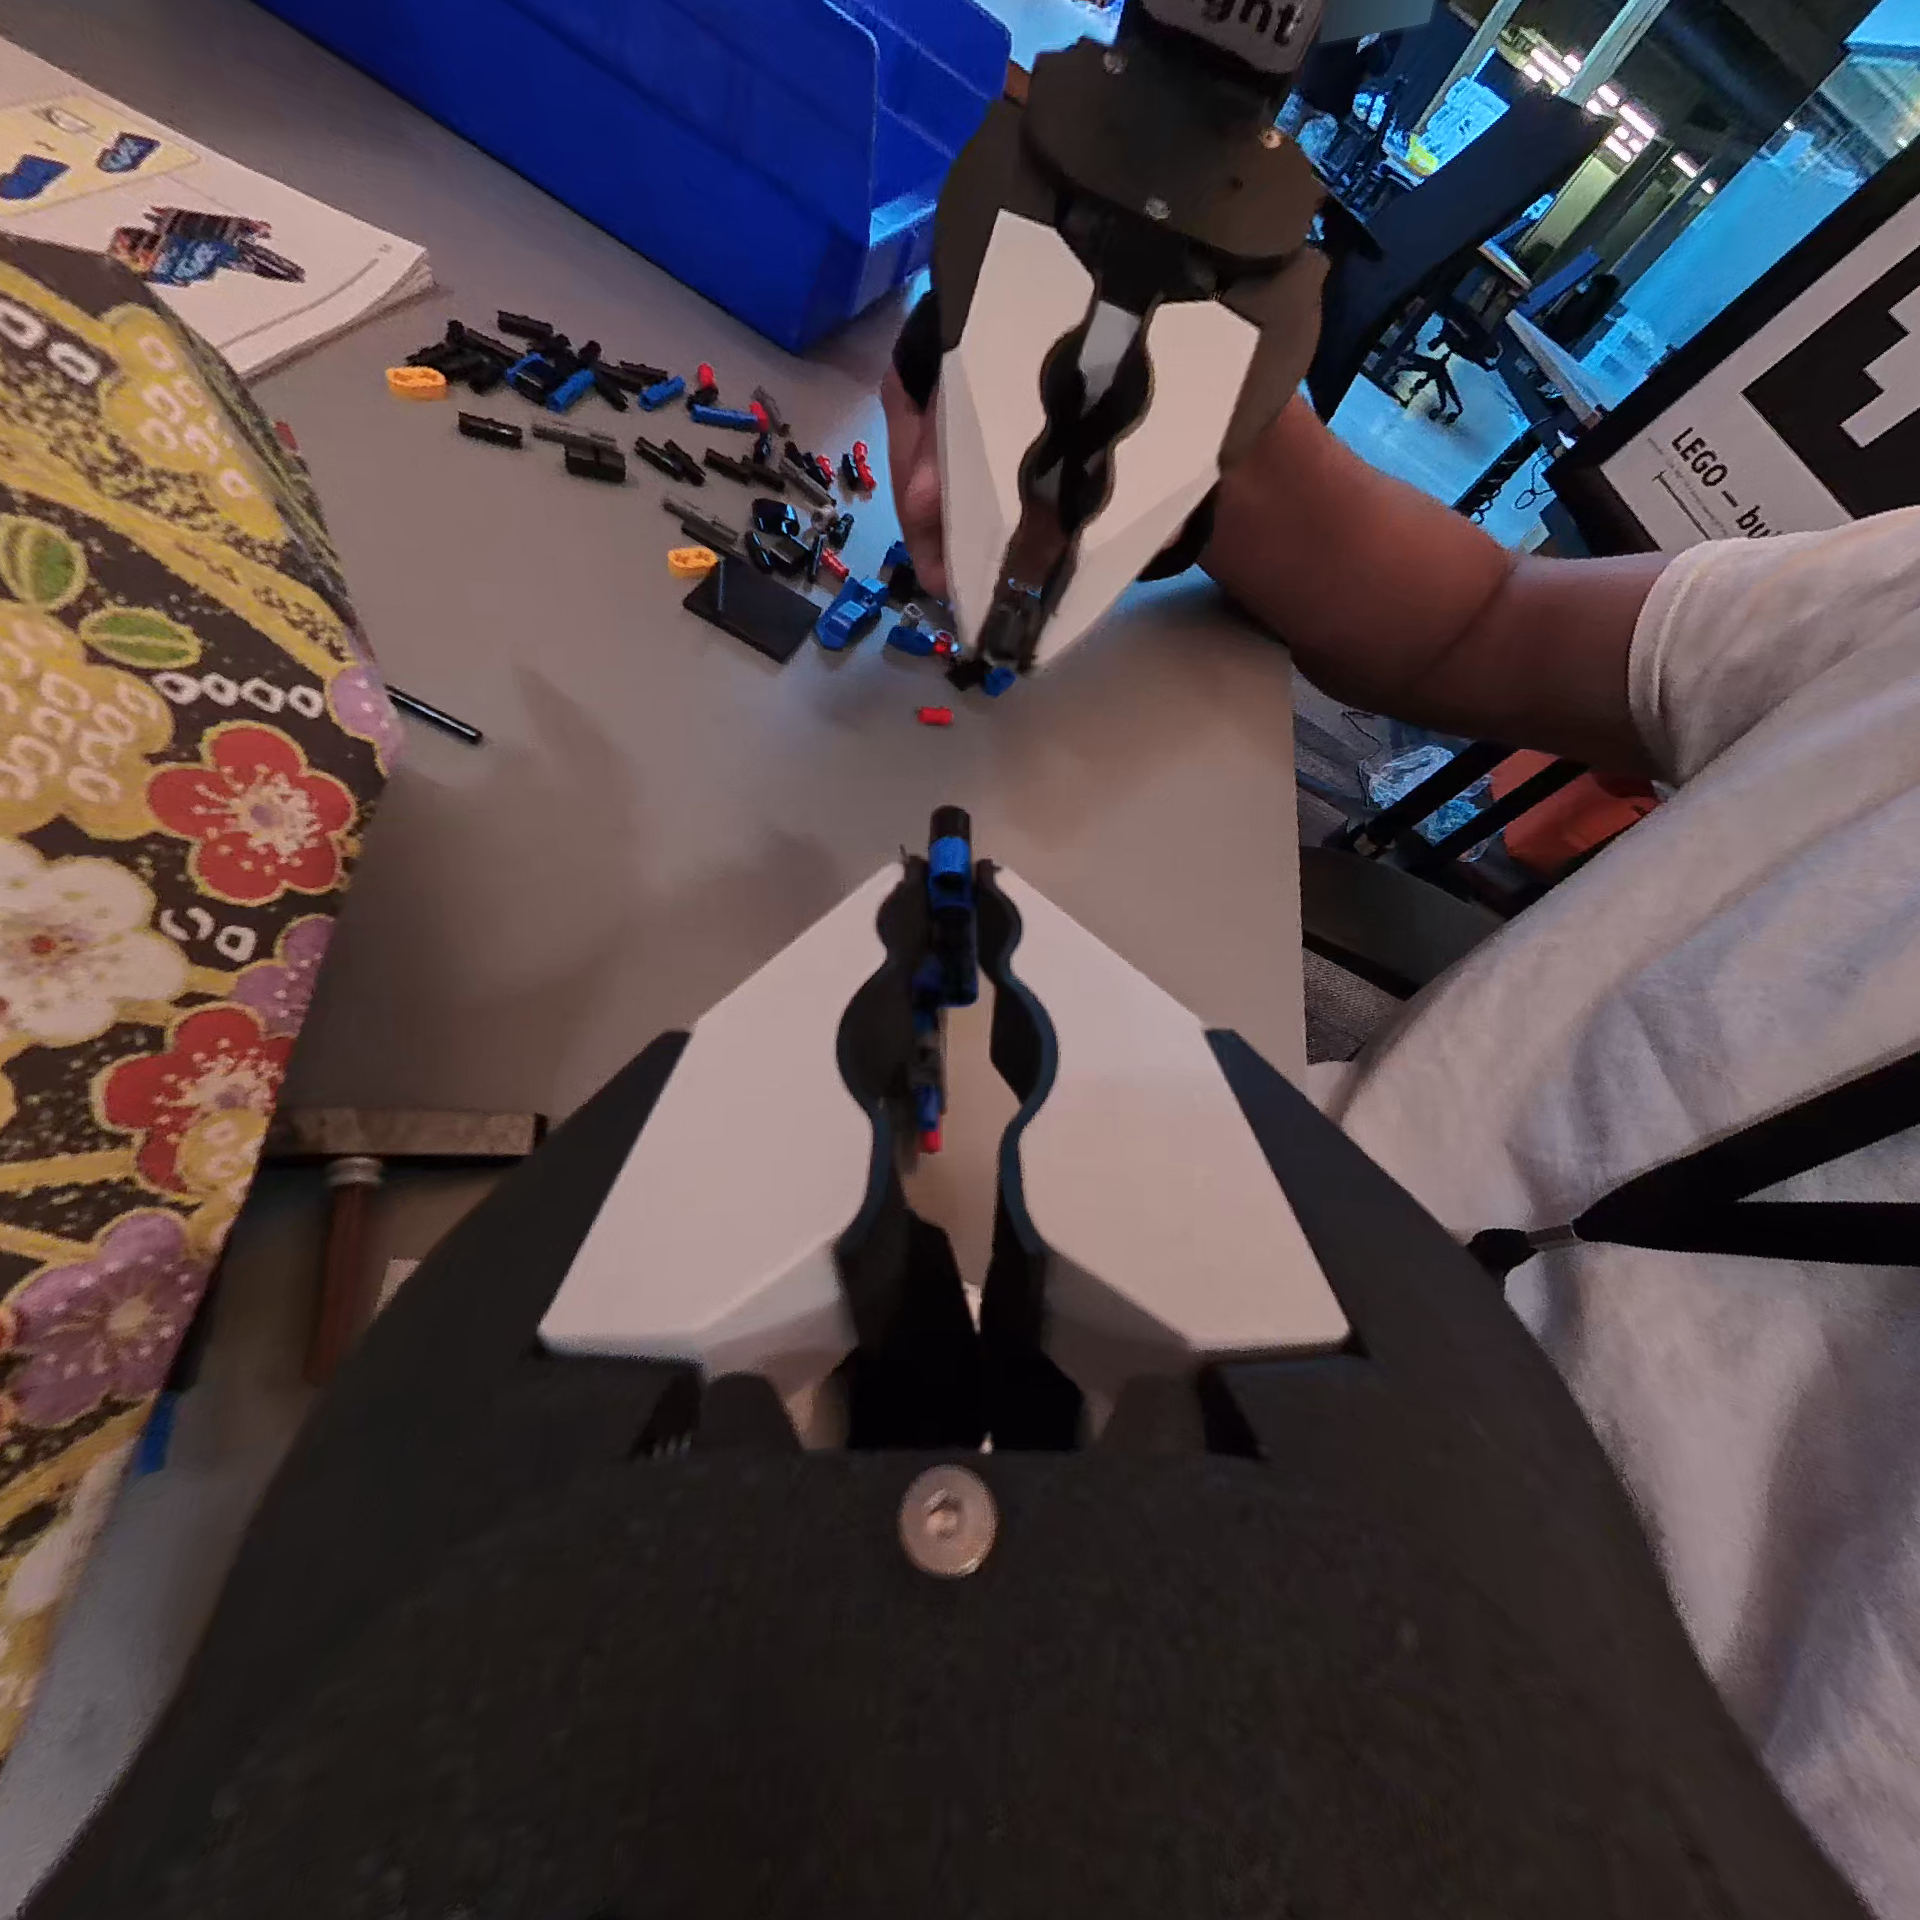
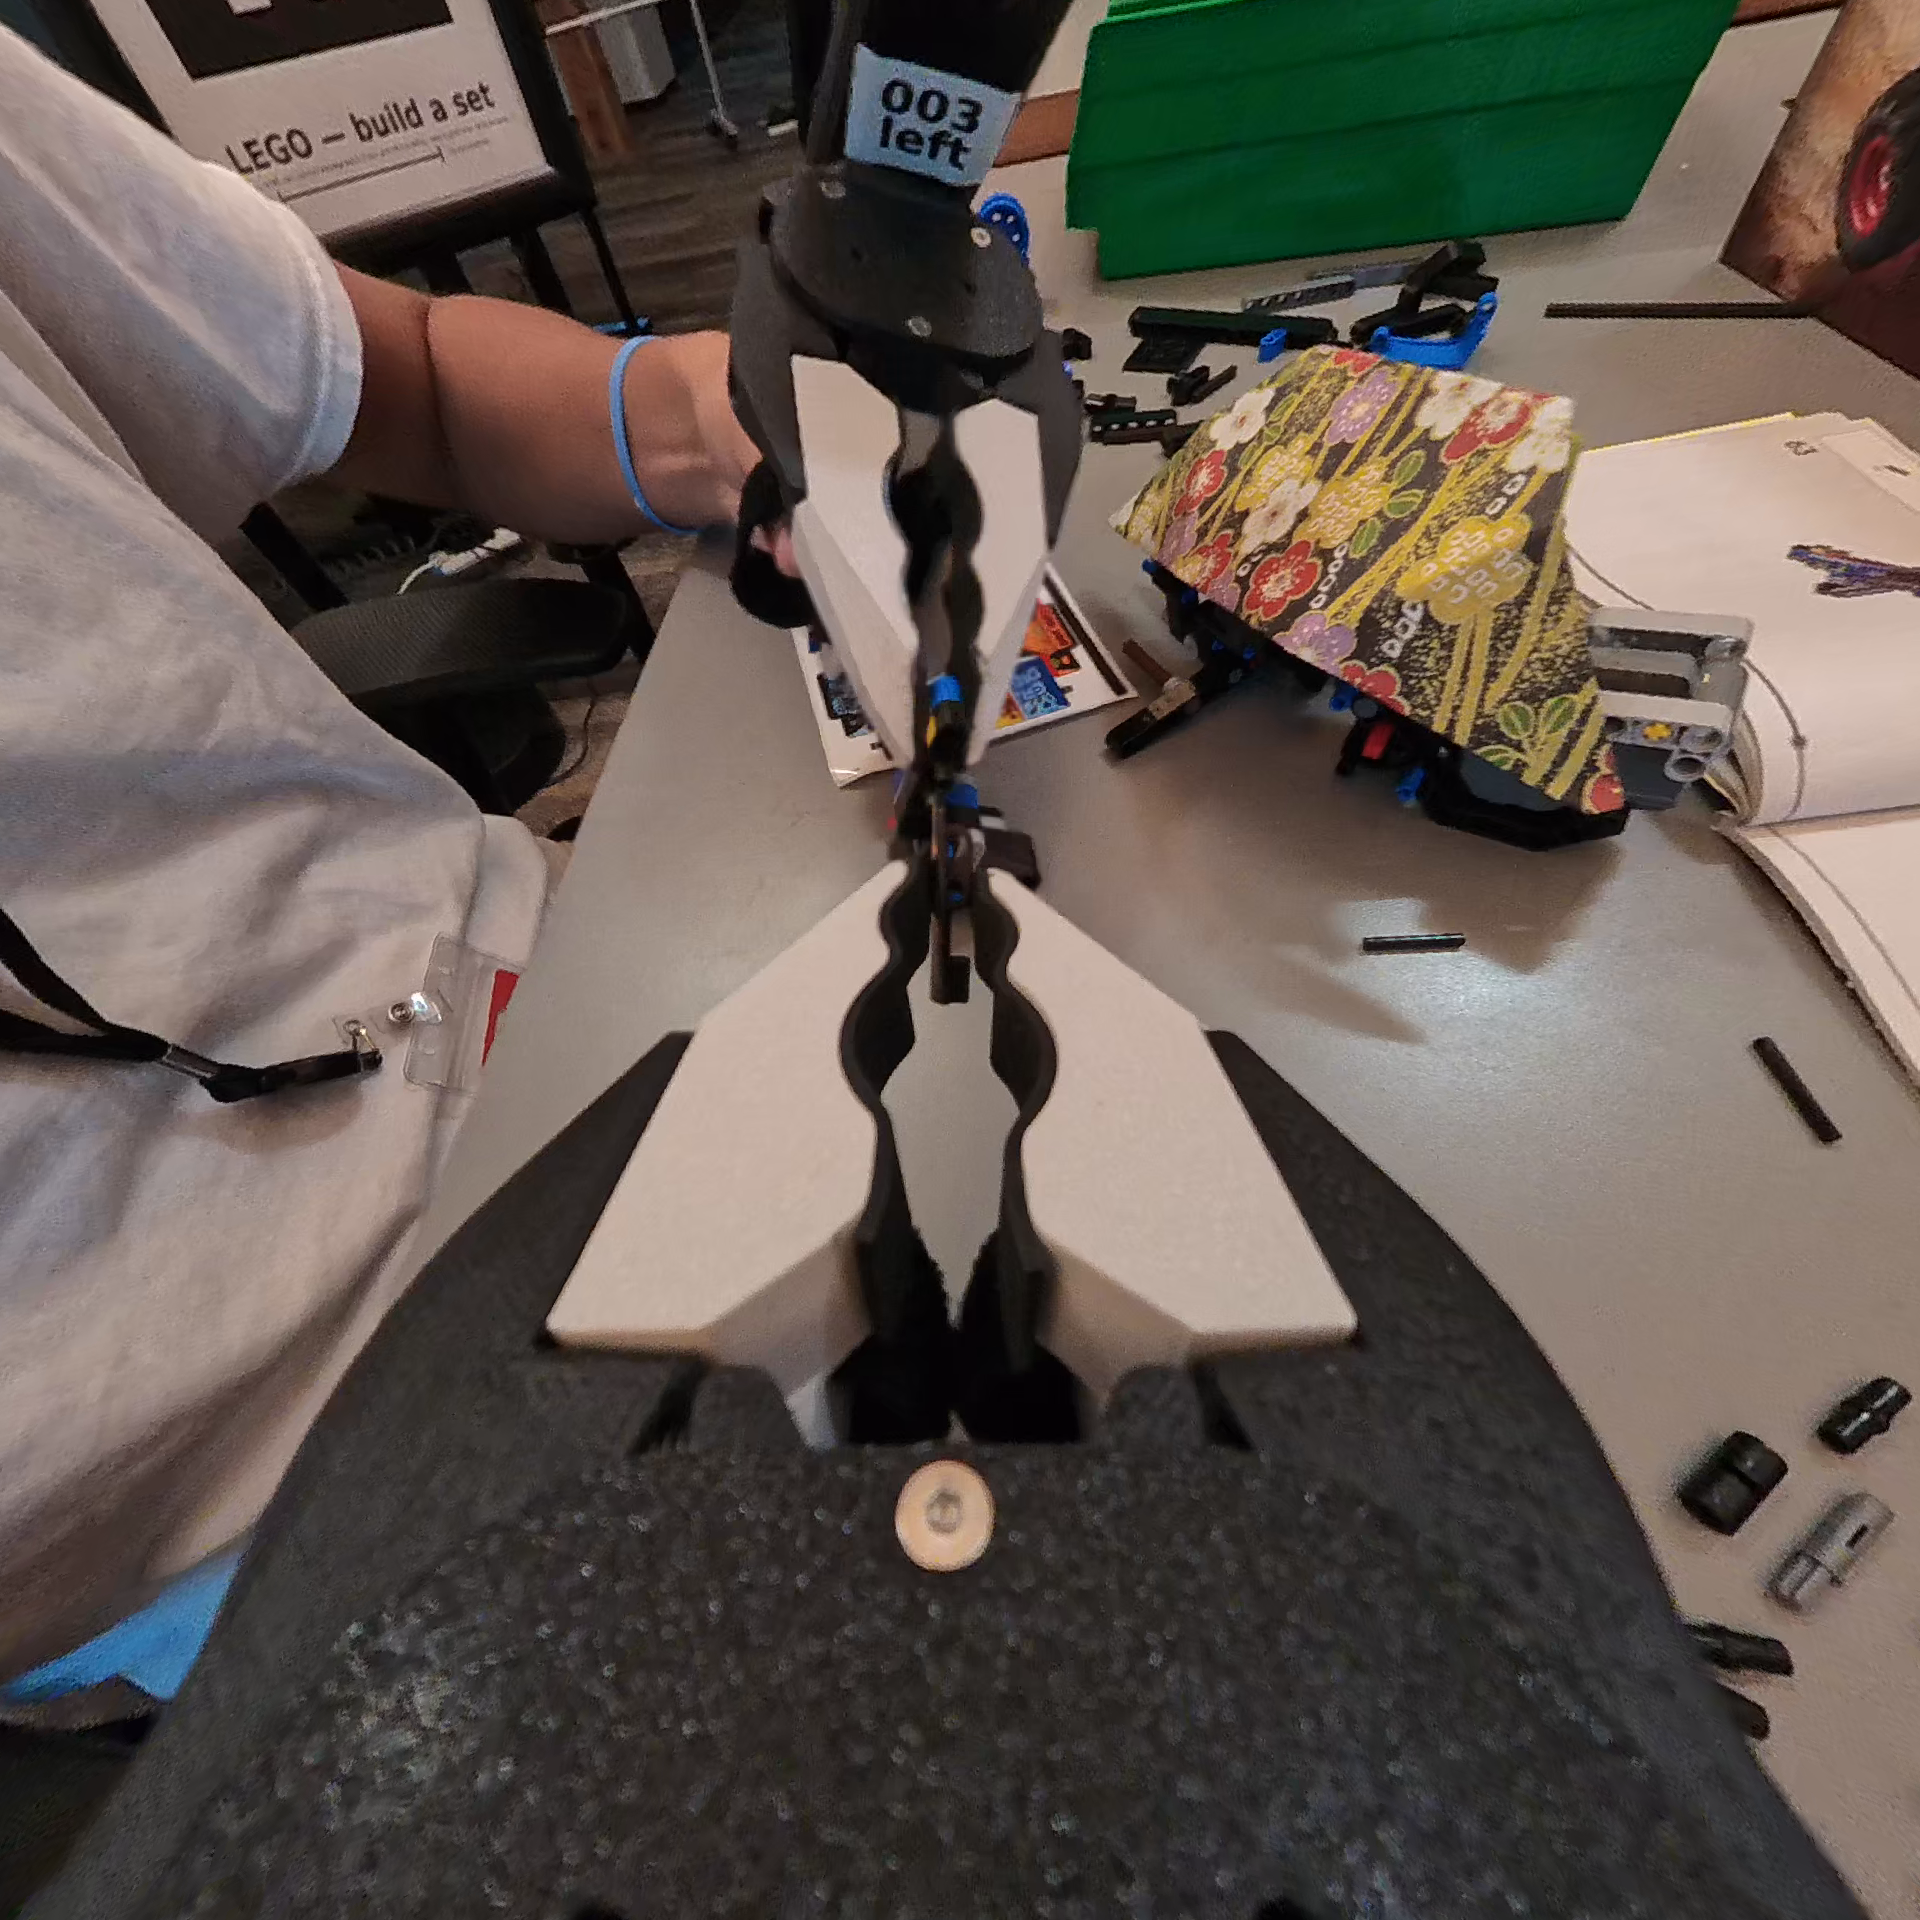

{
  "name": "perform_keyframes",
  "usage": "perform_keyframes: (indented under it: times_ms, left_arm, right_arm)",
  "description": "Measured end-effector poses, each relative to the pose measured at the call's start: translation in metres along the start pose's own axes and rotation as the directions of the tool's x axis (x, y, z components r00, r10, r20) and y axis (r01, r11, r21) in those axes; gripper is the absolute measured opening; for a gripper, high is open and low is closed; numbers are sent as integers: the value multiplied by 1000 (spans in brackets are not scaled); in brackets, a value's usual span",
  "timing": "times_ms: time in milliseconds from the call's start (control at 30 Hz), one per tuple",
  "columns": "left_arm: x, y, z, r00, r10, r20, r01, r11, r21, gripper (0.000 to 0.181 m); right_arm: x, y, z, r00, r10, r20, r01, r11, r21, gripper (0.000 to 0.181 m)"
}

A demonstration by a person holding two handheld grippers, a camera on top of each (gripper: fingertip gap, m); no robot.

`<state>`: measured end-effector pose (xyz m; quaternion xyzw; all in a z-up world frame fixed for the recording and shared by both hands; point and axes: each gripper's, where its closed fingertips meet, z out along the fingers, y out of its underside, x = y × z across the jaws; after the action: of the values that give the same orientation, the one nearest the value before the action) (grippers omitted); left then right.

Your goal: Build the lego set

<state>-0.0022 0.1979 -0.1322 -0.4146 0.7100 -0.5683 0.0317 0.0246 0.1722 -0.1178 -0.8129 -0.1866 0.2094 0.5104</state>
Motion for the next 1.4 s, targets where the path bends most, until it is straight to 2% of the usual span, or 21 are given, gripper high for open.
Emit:
perform_keyframes:
  times_ms: [100,167,233,333,433,500,700,767,1033,1400]
  left_arm:
    - [2,-4,2,1000,13,-9,-13,1000,14,5]
    - [16,-22,-2,995,34,-91,-25,996,91,5]
    - [29,-50,-9,985,49,-163,-19,983,183,4]
    - [47,-76,-9,960,54,-274,-1,982,188,5]
    - [37,-92,1,970,72,-231,-22,977,213,5]
    - [30,-99,5,974,50,-222,8,968,251,5]
    - [17,-98,4,963,-36,-268,119,947,300,5]
    - [14,-99,0,968,-23,-251,108,938,330,5]
    - [5,-90,5,967,-73,-244,146,943,299,4]
    - [3,-91,5,970,-81,-231,152,939,307,5]
  right_arm:
    - [9,-3,0,998,46,-34,-44,999,32,6]
    - [11,-9,-1,995,93,-30,-90,993,73,6]
    - [8,-24,-6,989,145,30,-148,977,153,6]
    - [3,-57,-25,955,231,185,-282,901,329,6]
    - [5,-78,-44,914,282,293,-392,802,452,5]
    - [9,-78,-46,901,310,304,-423,781,458,6]
    - [20,-71,-38,862,395,316,-503,739,449,6]
    - [18,-68,-32,851,407,331,-520,740,427,5]
    - [22,-62,-21,801,460,384,-594,691,411,6]
    - [23,-63,-19,855,425,298,-518,744,422,6]
